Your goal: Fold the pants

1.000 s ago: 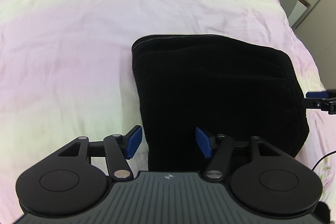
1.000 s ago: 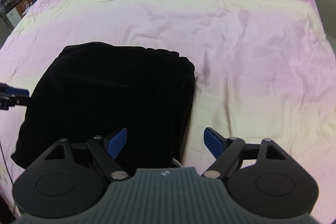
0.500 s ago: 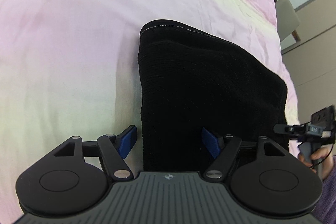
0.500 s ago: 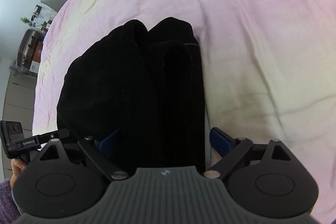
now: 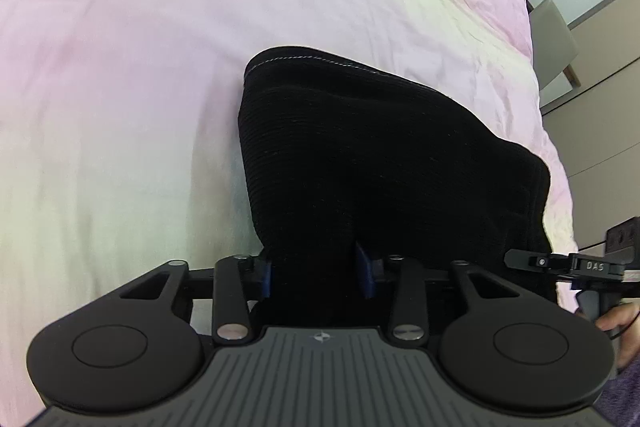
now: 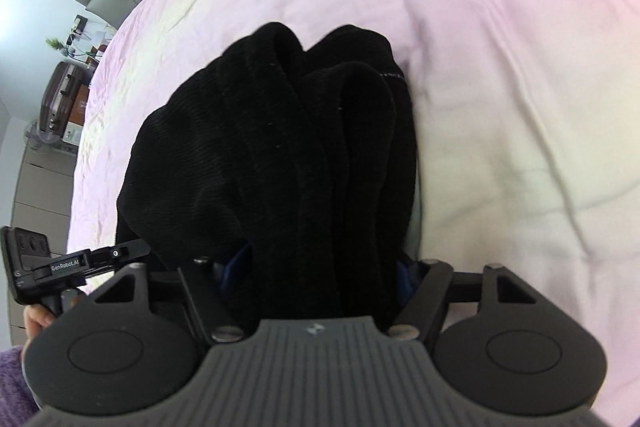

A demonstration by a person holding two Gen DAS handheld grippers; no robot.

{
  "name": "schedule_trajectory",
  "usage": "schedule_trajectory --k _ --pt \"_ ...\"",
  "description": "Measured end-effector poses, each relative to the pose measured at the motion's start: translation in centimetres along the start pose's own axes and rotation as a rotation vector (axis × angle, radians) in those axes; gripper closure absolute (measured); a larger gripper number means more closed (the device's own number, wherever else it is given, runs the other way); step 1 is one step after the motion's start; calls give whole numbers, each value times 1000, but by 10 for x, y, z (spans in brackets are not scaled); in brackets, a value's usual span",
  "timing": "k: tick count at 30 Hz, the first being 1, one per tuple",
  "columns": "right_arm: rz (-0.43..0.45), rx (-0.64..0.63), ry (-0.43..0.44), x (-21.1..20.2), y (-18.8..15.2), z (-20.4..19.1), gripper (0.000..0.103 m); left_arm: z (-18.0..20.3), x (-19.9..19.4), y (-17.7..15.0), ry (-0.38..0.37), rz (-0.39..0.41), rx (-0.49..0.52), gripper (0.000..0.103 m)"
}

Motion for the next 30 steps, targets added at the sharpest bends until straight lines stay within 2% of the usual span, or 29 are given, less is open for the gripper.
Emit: schedule_trajectory --k 5,9,12,17,24,30 --pt "46 -21 -47 -26 0 -29 50 19 -29 2 -8 22 41 73" --pt "47 -57 -52 -49 -10 -68 53 33 -64 -3 20 40 133 73" --pt "43 -82 -49 -64 -21 -101 54 27 -99 -7 28 53 145 74" --pt "51 -107 15 -72 -46 -162 54 8 -168 -10 86 100 209 74" --pt "36 -136 135 -32 -85 -261 54 -57 -244 -6 207 109 195 74" --pt "-13 -139 179 37 -117 -324 54 -134 -259 -9 273 111 132 74"
Point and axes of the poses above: each gripper's, at about its wrist camera, not at the fingertips, and x roughly the way its jaws point, z to its right, y to its top, the point moved 9 cm from there along x, roughly the way its jaws point, and after that the axes turned 2 degrees about z, right-handed, at the moved point
